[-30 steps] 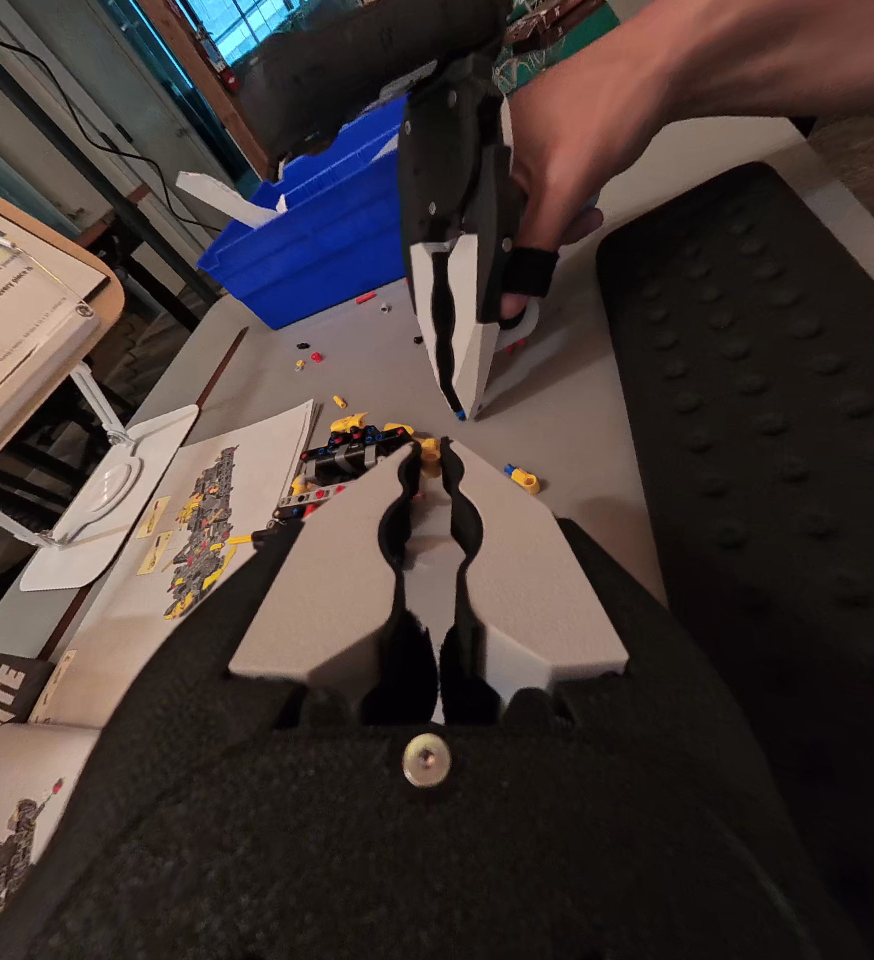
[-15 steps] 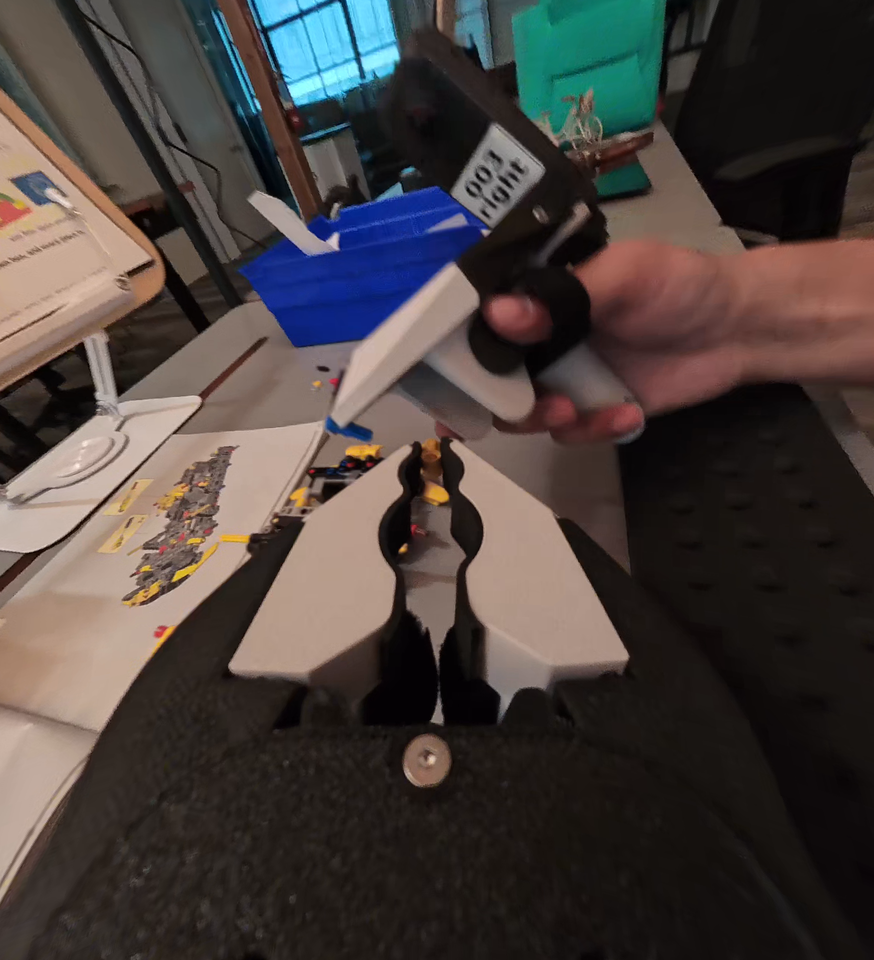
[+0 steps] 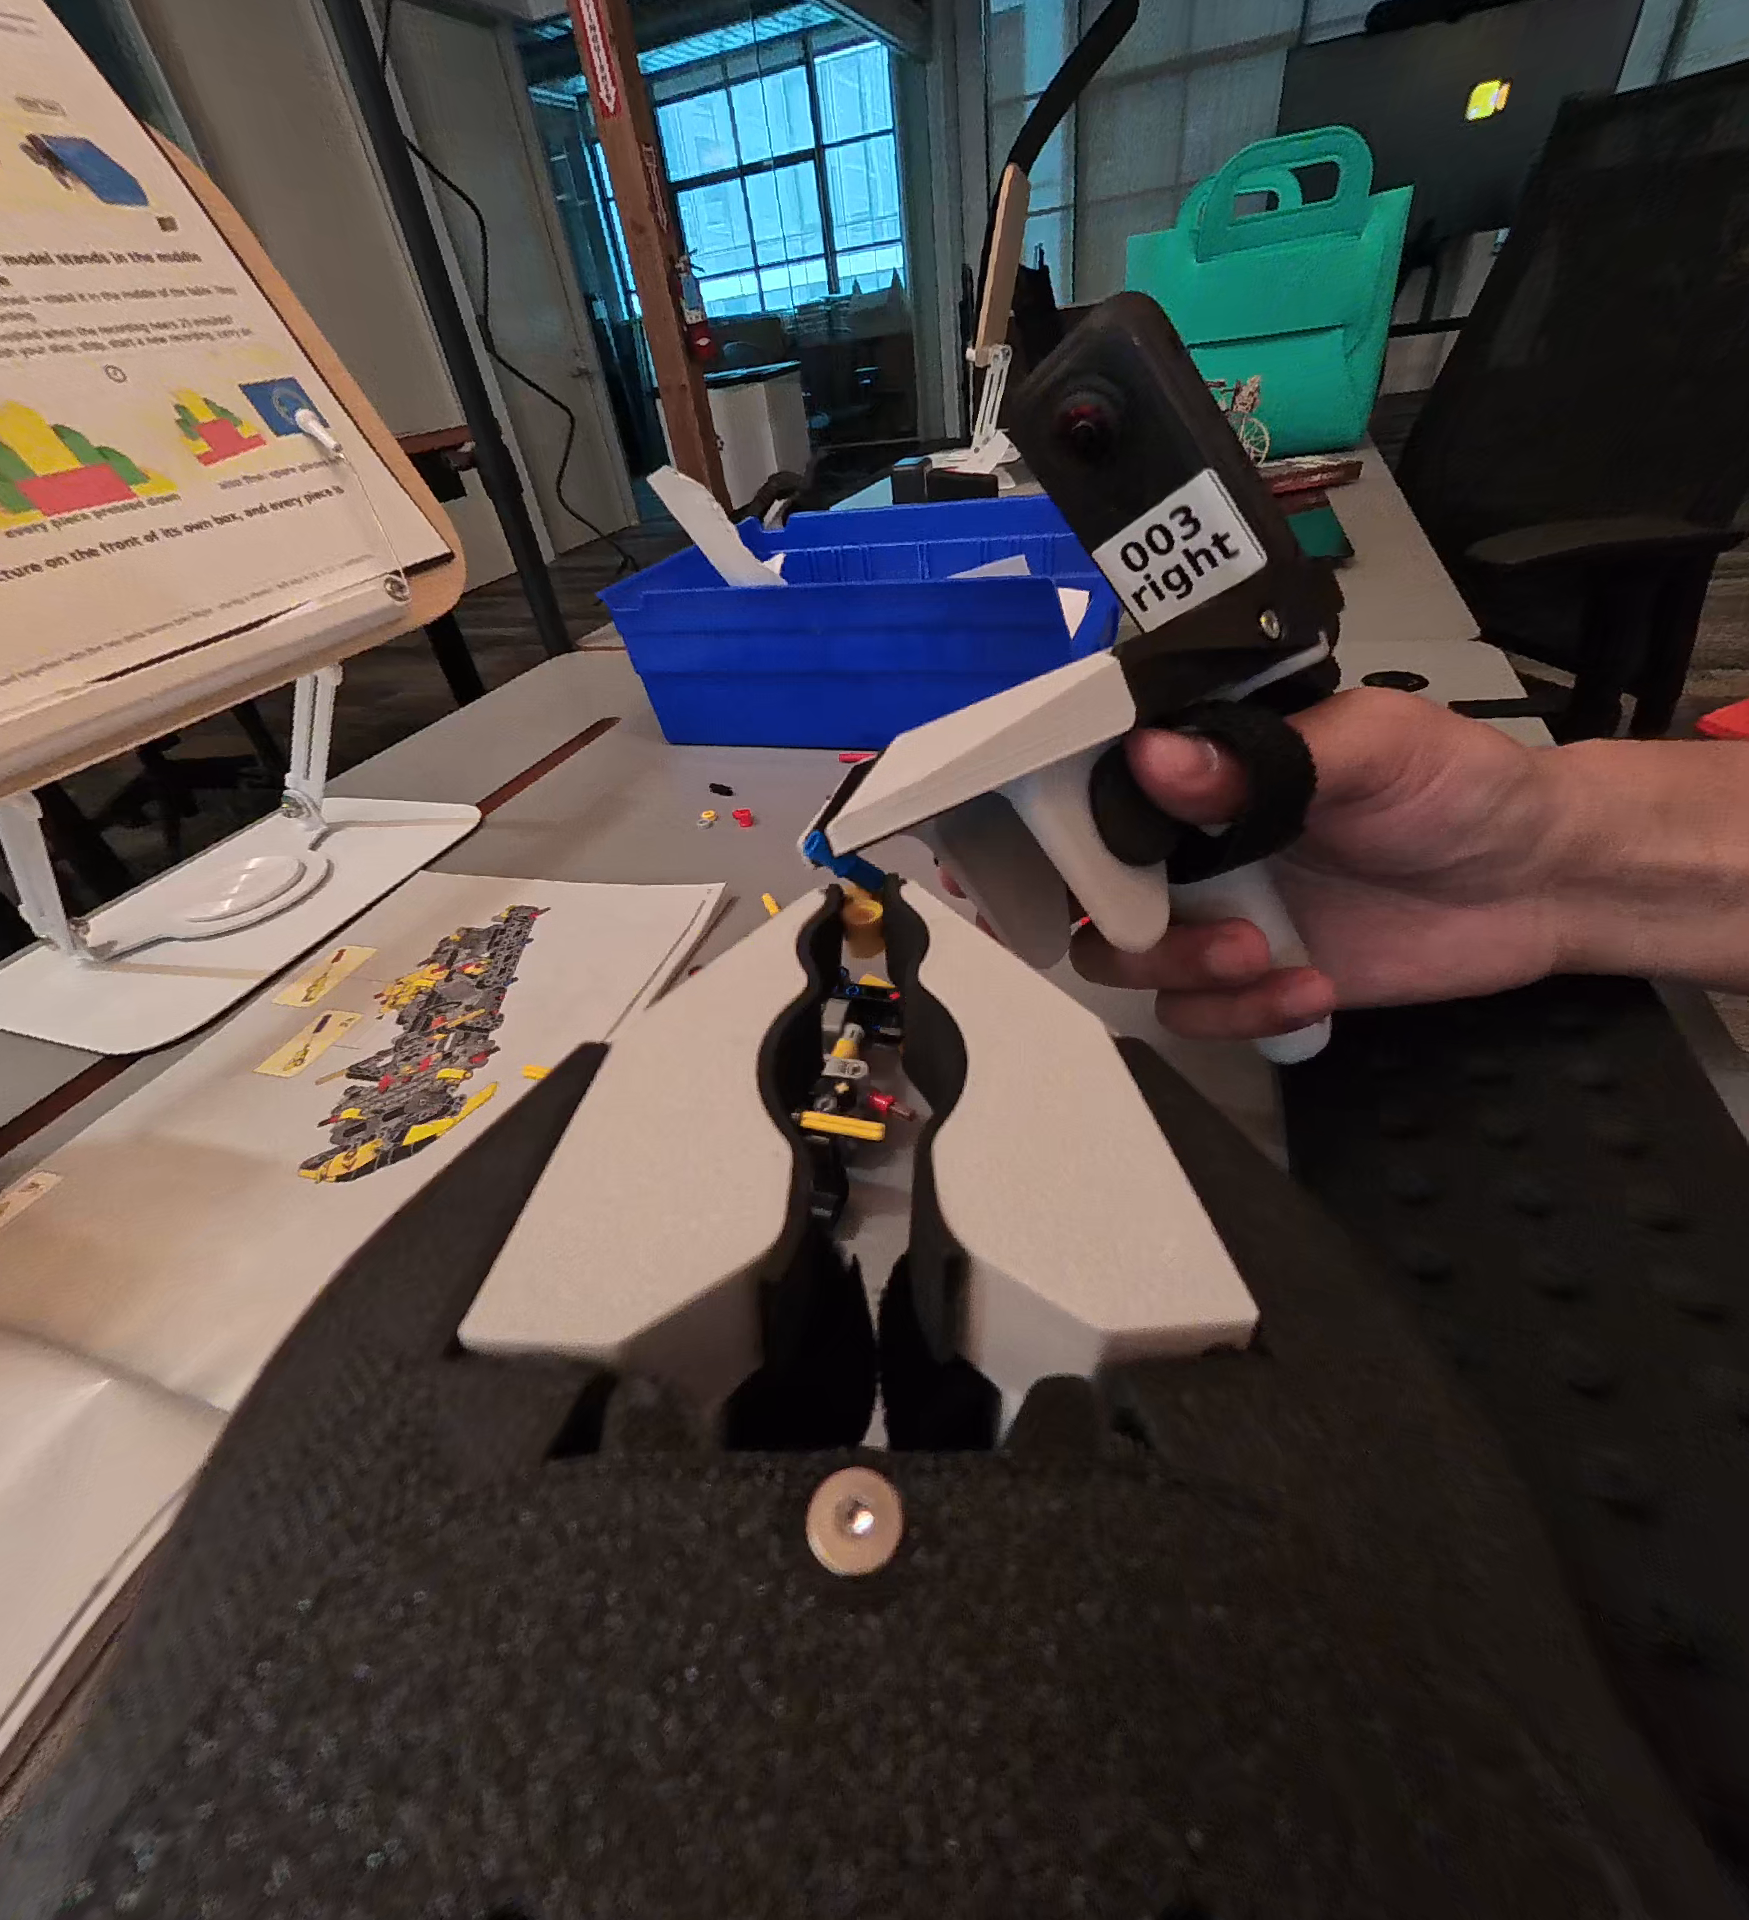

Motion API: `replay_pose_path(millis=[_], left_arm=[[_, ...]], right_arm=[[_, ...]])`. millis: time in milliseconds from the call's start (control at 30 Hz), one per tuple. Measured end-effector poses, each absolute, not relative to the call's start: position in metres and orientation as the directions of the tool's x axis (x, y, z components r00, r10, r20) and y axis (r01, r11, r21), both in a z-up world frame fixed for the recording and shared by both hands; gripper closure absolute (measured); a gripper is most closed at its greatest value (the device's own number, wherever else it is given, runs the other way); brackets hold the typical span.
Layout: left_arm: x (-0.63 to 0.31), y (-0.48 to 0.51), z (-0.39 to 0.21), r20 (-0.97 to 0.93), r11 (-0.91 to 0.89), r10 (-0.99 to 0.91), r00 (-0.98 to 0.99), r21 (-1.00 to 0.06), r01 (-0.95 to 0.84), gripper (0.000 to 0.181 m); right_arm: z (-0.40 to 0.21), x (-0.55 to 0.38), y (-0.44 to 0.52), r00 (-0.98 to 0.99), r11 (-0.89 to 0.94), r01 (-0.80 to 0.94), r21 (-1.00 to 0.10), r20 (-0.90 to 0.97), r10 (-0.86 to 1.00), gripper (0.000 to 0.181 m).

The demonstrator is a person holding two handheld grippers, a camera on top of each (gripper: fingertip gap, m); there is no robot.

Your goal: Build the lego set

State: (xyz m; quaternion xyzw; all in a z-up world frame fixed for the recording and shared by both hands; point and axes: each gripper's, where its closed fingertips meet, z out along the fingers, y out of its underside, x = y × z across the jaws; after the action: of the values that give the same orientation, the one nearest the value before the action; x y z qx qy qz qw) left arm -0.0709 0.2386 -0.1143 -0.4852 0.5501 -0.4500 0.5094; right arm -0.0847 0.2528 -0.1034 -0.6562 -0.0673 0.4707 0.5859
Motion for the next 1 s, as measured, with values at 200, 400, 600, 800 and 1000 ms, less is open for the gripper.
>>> replay_pose_path(millis=[200,400,600,800,1000], left_arm=[[-0.072,0.239,-0.111,-0.14,0.14,-0.99,-0.006,-0.988,-0.058,0.174],[-0.073,0.242,-0.111,-0.149,0.149,-0.989,-0.002,-0.987,-0.06,0.174],[-0.074,0.243,-0.109,-0.161,0.16,-0.987,0.002,-0.986,-0.049,0.174],[-0.076,0.242,-0.106,-0.154,0.155,-0.988,-0.026,-0.988,-0.023,0.174],[-0.085,0.223,-0.084,-0.038,0.014,-0.981,-0.192,-0.992,0.123,0.174]], right_arm=[[-0.099,-0.084,0.251,0.55,-0.264,-0.486,-0.833,-0.526,0.649,0.178],[-0.098,-0.079,0.249,0.538,-0.267,-0.499,-0.825,-0.536,0.651,0.178],[-0.099,-0.077,0.247,0.522,-0.278,-0.507,-0.816,-0.547,0.655,0.178],[-0.098,-0.078,0.244,0.493,-0.286,-0.518,-0.806,-0.554,0.671,0.18],[-0.083,-0.074,0.236,0.426,-0.266,-0.558,-0.786,-0.546,0.722,0.18]])
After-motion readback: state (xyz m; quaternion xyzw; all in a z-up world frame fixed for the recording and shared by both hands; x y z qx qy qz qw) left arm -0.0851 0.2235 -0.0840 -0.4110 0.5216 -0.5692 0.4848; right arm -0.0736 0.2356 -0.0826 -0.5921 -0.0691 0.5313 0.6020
